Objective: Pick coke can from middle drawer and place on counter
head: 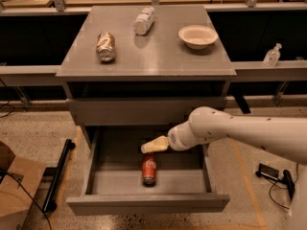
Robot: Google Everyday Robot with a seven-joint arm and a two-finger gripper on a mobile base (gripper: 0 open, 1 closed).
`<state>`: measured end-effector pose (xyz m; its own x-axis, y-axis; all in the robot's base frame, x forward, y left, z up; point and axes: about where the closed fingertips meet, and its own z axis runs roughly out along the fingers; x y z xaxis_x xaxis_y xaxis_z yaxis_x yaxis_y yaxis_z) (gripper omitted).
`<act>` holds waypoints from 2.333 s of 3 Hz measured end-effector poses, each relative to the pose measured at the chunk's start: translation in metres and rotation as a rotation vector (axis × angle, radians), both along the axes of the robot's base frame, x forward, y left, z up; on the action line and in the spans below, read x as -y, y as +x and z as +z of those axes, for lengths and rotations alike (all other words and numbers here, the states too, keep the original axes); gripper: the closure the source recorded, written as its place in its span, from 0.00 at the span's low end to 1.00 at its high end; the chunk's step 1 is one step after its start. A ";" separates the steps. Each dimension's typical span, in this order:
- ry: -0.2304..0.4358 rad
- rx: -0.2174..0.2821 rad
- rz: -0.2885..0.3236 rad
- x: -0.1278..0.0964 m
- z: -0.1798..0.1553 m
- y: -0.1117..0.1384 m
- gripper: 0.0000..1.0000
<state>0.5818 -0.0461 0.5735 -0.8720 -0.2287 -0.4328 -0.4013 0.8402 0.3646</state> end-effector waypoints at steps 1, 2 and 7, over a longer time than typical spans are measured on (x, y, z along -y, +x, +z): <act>-0.006 -0.026 -0.053 -0.006 -0.043 -0.005 0.00; -0.012 -0.070 -0.088 -0.025 -0.098 -0.004 0.00; -0.111 -0.279 -0.121 -0.081 -0.205 -0.017 0.65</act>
Offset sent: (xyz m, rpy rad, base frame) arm -0.0010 0.0423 -0.1362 -0.0096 0.0951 -0.1151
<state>0.5644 0.0346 0.3686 -0.9773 -0.1488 -0.1511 -0.1936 0.9165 0.3500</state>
